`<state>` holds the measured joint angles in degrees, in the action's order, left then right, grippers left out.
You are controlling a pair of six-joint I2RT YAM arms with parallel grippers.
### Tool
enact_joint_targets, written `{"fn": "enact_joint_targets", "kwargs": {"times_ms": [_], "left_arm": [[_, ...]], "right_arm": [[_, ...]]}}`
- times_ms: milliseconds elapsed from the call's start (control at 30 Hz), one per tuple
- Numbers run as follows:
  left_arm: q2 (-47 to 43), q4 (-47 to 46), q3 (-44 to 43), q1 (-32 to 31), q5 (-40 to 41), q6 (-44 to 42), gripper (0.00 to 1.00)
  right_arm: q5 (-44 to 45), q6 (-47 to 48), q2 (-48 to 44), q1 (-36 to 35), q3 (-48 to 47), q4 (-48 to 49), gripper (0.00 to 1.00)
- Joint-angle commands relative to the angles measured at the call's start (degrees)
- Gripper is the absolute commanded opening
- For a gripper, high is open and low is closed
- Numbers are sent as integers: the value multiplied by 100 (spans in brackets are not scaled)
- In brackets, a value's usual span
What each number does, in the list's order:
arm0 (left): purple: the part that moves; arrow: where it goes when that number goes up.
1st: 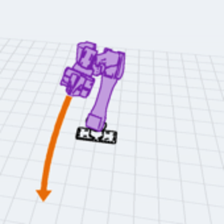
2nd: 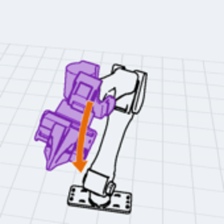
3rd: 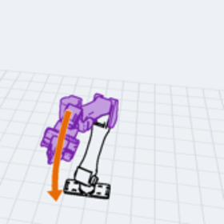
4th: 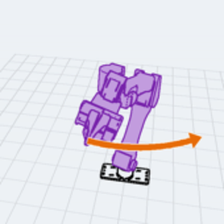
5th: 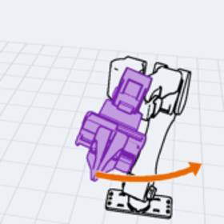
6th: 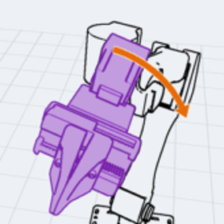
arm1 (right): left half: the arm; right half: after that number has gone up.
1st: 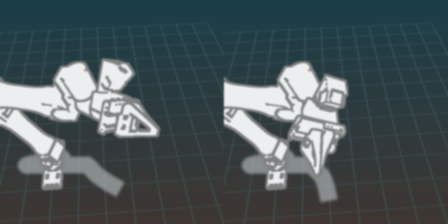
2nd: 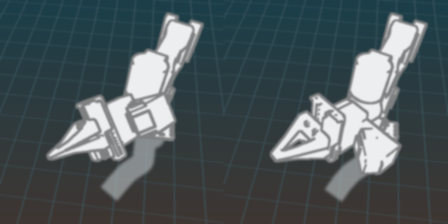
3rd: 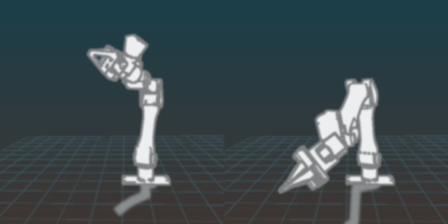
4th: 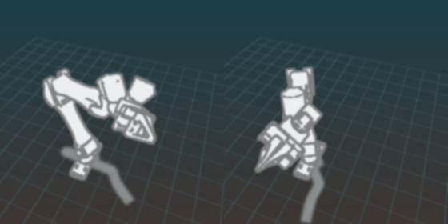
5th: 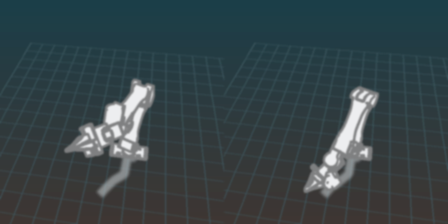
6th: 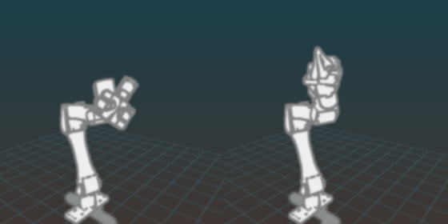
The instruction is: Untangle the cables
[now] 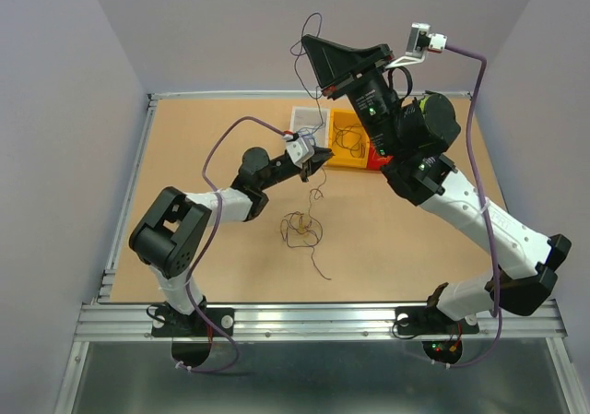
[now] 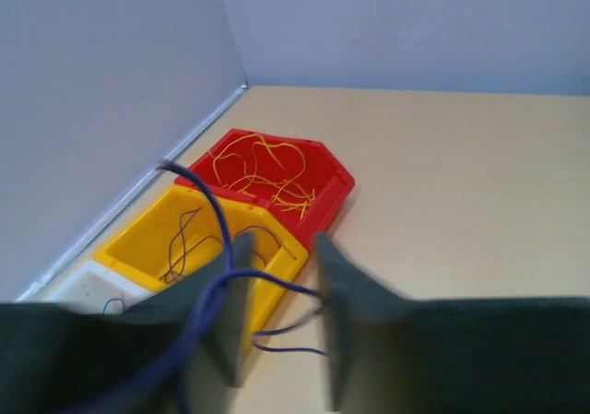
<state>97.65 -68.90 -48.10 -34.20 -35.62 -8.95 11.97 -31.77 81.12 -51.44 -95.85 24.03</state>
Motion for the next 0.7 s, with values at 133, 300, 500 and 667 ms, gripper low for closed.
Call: {"fn": "enact_joint_targets", "kwargs": {"times_ms": [133, 300, 500, 667], "left_arm": [[-359, 348, 90, 79, 1475, -344, 0], [-755, 1299, 239, 589, 1654, -397, 0], [-1581, 2398, 652, 1081, 1777, -687, 0], [-1802, 3339, 678, 1432, 1857, -722, 0]], "right_arm": [[867, 715, -605, -15, 102, 137, 1], [1983, 1882, -756, -15, 251, 146, 0], [2969, 2956, -414, 37, 199, 190, 1], [3164, 3019, -263, 547, 251, 181, 1]]}}
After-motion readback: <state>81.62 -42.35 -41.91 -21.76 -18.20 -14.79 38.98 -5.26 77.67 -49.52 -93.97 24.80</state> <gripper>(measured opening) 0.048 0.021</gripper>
